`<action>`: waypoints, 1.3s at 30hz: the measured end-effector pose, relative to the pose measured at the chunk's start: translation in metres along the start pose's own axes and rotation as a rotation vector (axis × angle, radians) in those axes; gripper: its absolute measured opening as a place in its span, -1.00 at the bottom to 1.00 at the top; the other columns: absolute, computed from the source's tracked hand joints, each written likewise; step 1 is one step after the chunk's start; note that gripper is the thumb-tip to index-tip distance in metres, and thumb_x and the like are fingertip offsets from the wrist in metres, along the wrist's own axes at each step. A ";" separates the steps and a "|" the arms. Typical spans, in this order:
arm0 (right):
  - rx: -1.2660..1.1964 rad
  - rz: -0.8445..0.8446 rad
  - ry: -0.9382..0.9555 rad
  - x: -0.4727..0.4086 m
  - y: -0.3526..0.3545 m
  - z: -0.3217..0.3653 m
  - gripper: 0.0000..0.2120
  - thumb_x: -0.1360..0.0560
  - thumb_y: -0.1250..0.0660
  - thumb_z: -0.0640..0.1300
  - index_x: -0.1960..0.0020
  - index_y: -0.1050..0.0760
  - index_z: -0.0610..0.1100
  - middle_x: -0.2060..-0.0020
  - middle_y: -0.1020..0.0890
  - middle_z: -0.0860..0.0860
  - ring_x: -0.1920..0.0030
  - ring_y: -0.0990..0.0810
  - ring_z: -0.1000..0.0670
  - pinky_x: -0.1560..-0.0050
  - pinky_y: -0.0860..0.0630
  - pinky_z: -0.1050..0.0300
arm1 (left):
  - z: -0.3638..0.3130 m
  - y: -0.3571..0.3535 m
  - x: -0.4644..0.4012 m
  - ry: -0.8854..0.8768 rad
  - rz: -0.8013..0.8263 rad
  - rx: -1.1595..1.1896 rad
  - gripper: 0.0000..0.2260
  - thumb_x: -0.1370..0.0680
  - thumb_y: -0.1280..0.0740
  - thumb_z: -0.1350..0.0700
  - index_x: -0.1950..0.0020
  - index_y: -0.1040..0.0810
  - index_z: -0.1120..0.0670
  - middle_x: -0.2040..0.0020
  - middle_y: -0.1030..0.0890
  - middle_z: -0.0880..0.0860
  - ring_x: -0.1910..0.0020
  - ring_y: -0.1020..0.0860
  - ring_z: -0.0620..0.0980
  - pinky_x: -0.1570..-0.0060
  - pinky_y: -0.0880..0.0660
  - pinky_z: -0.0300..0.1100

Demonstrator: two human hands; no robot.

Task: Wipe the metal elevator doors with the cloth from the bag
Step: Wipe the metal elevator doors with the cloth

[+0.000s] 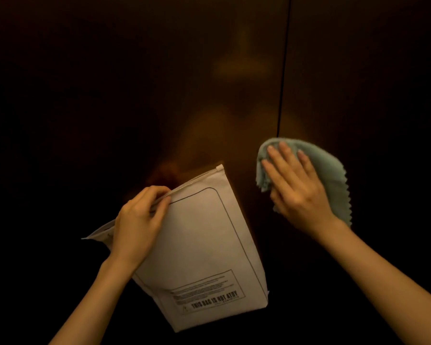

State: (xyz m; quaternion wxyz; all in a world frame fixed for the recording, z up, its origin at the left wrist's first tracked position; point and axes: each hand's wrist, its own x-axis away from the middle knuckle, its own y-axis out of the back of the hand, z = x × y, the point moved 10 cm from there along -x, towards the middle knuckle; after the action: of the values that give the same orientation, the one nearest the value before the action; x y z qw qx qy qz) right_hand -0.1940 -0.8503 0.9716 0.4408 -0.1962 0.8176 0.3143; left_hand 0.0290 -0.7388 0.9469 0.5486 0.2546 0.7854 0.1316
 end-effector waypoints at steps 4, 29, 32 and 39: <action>-0.045 -0.048 -0.075 -0.017 0.002 -0.012 -0.57 -0.54 -0.11 -0.25 -0.40 -0.27 -0.32 -0.42 -0.24 -0.22 -0.47 -0.13 -0.16 -0.45 -0.10 -0.20 | 0.002 -0.002 -0.002 0.044 0.003 -0.014 -0.93 -0.54 -0.30 0.09 0.02 -0.55 0.03 0.12 -0.55 -0.12 0.13 -0.55 -0.13 0.13 -0.56 -0.10; -0.096 -0.024 -0.169 0.028 -0.020 0.019 -0.47 -0.41 -0.14 -0.38 -0.38 -0.29 -0.30 -0.38 -0.29 -0.25 -0.50 -0.05 -0.15 -0.46 -0.06 -0.16 | 0.016 0.002 0.018 0.146 0.059 -0.106 -0.97 -0.53 -0.32 0.10 0.05 -0.52 0.00 0.12 -0.59 -0.08 0.15 -0.56 -0.08 0.20 -0.54 -0.10; -0.092 0.006 -0.160 0.031 -0.023 0.026 -0.46 -0.43 -0.13 -0.36 -0.41 -0.20 -0.27 -0.39 -0.28 -0.23 -0.51 -0.01 -0.13 -0.47 -0.04 -0.14 | 0.017 0.005 0.019 0.155 0.054 -0.098 -0.97 -0.53 -0.31 0.09 0.05 -0.53 0.00 0.13 -0.60 -0.07 0.17 -0.57 -0.07 0.22 -0.52 -0.12; -0.125 -0.204 -0.344 -0.061 0.024 -0.046 -0.53 -0.50 -0.12 -0.35 -0.41 -0.27 -0.31 -0.41 -0.28 -0.26 -0.46 -0.15 -0.21 -0.49 0.00 -0.10 | 0.008 0.009 0.011 0.120 0.032 -0.103 -0.95 -0.53 -0.30 0.09 0.05 -0.53 0.02 0.13 -0.60 -0.05 0.20 -0.56 -0.06 0.24 -0.52 -0.10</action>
State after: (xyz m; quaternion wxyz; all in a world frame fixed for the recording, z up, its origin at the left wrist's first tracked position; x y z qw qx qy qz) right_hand -0.2032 -0.8612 1.0502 0.5905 -0.2481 0.6851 0.3471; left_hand 0.0359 -0.7256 0.9399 0.5107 0.2301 0.8049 0.1959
